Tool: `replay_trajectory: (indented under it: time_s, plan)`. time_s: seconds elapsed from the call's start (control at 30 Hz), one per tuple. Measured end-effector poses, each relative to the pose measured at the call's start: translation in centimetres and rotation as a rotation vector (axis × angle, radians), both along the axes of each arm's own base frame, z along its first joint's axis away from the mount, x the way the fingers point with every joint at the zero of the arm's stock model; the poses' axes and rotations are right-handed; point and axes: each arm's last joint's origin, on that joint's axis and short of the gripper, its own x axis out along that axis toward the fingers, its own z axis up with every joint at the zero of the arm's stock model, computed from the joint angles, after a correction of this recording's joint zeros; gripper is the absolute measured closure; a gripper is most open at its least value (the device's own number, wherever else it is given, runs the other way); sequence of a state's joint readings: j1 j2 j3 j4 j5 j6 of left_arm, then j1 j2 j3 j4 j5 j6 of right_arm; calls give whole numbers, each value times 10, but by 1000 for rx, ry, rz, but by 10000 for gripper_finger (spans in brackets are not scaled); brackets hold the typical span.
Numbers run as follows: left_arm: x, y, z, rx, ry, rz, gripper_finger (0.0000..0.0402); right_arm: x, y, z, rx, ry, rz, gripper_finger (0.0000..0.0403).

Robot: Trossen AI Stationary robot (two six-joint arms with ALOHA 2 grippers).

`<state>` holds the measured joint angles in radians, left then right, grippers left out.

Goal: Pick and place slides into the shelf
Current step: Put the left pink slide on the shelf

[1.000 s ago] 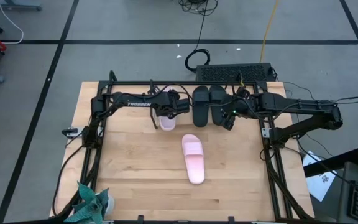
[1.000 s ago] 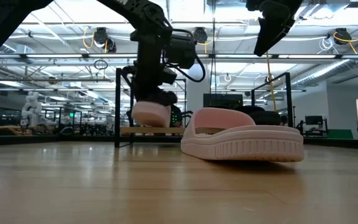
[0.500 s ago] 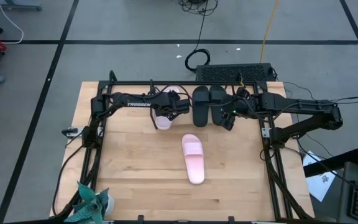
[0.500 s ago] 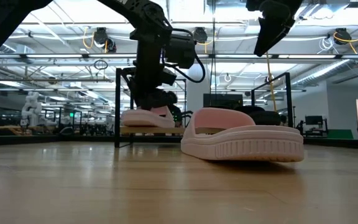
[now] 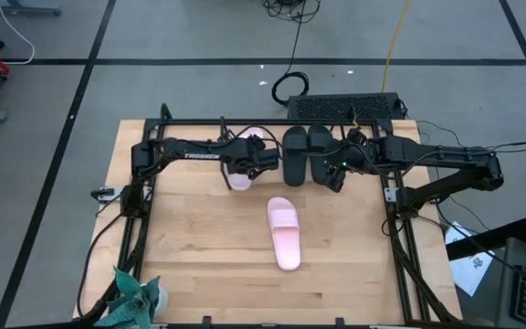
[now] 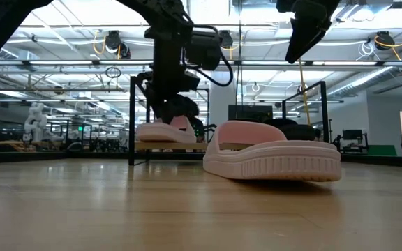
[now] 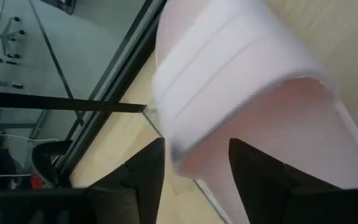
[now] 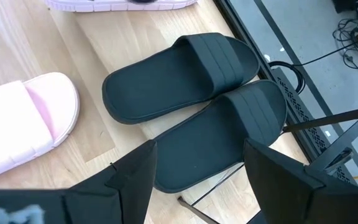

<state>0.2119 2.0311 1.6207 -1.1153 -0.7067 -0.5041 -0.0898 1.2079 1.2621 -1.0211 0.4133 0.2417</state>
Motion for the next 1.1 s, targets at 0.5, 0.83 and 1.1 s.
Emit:
replay_trajectory:
  time_s: [0.5,0.83,1.1]
  plan:
    - [12,-15,58,29,-345,-163,220,1,0,1,-7,-11,7,172]
    - [33,-10,63,69,-436,-344,220,2,-1,1,-13,-12,15,172]
    - [33,8,48,-26,-447,-312,220,2,-1,1,-13,-12,15,172]
